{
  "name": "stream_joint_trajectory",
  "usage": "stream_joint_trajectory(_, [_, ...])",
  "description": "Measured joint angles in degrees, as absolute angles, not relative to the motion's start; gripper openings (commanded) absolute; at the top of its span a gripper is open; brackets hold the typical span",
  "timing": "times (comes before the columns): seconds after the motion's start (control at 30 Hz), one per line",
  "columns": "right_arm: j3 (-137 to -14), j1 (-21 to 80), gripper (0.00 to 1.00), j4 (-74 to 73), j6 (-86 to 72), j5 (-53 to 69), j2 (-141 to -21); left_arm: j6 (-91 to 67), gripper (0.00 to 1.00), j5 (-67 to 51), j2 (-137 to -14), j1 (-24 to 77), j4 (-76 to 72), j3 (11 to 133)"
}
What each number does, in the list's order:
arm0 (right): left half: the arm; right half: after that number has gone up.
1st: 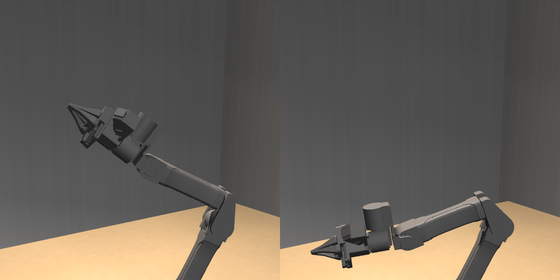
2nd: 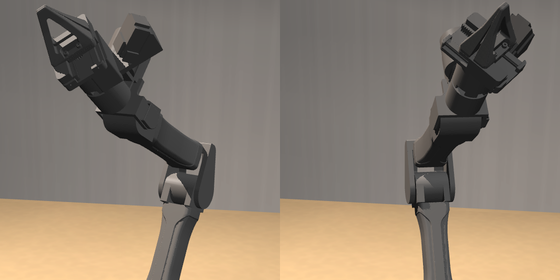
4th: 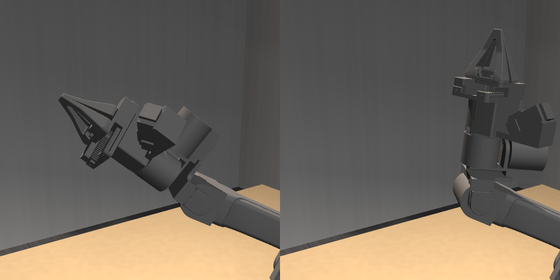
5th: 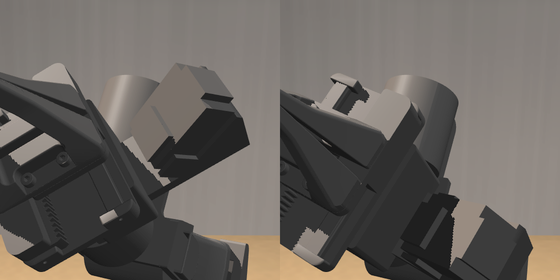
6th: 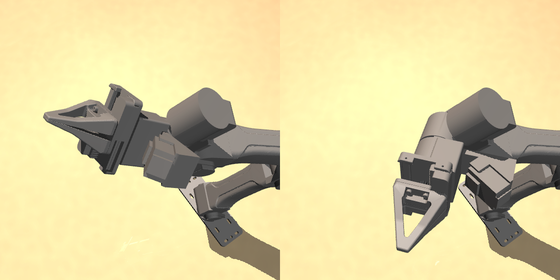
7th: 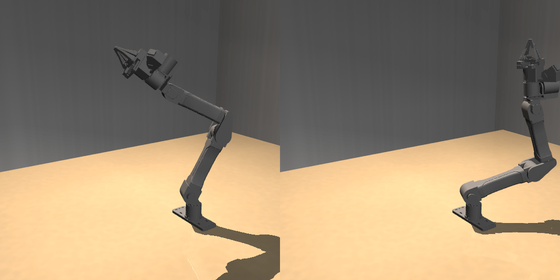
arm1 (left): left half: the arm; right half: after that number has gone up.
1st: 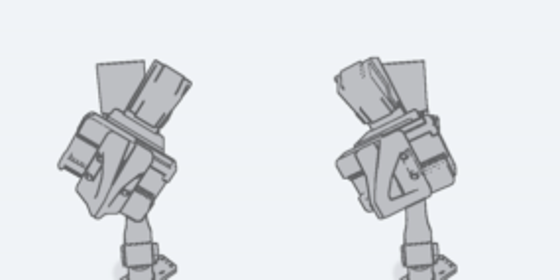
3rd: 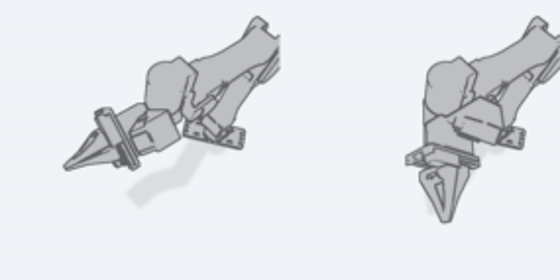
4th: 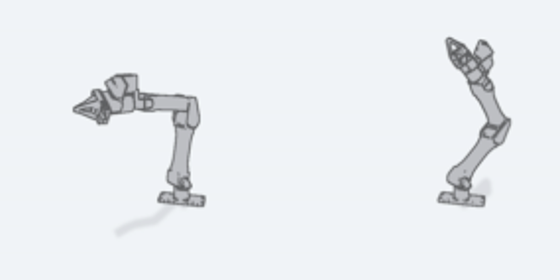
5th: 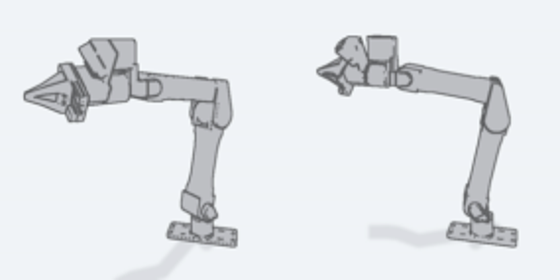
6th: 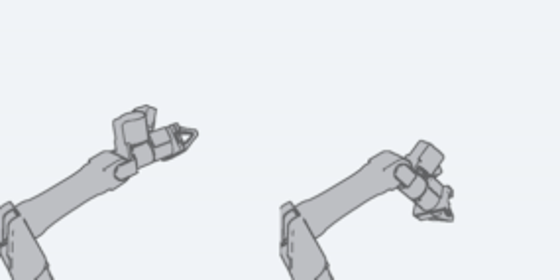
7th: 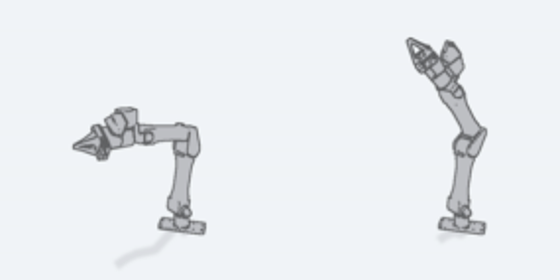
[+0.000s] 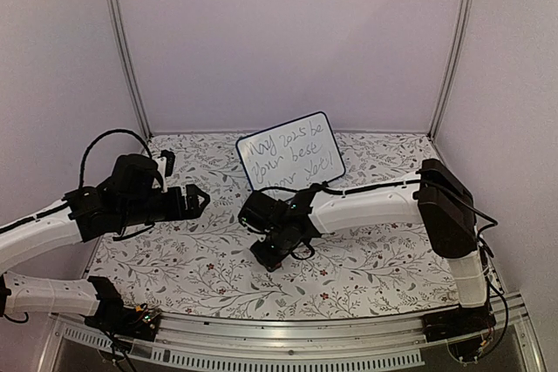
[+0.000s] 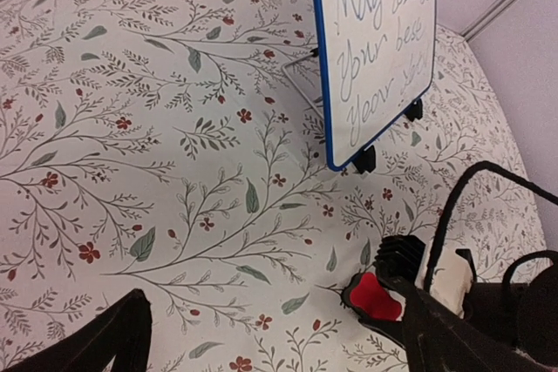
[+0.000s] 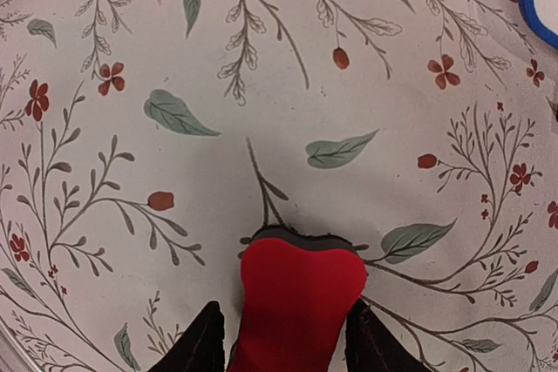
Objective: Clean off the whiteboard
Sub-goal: Pick up the whiteboard eraser from the center of the board.
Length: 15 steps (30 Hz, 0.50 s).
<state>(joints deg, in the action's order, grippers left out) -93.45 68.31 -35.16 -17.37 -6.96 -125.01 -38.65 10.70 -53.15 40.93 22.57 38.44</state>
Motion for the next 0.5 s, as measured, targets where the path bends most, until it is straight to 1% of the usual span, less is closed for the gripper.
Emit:
stream_joint_trajectory(0.07, [-93.47,68.34,0.37,-35.22,-17.34,-6.96,-125.01,-38.65,1.0,10.74,-53.15,40.91,22.55,38.44])
stream_joint_trajectory(0.1, [-93.47,68.36,0.36,-35.35,-17.45,-6.98,-125.01,-38.65,1.0,10.74,-53.15,40.91,22.57,38.41])
stream_joint_trajectory(0.27, [-93.47,68.36,0.38,-35.55,-17.65,-7.03,-125.01,-38.65,1.0,10.74,-53.15,40.91,22.55,38.39])
stream_joint_trajectory(0.43, [-93.47,68.36,0.42,-35.62,-17.69,-6.96,-125.01,-38.65,1.0,10.76,-53.15,40.91,22.55,38.24])
stream_joint_trajectory(0.5, [-93.47,68.36,0.43,-35.64,-17.74,-6.96,-125.01,-38.65,1.0,10.81,-53.15,40.91,22.55,38.17])
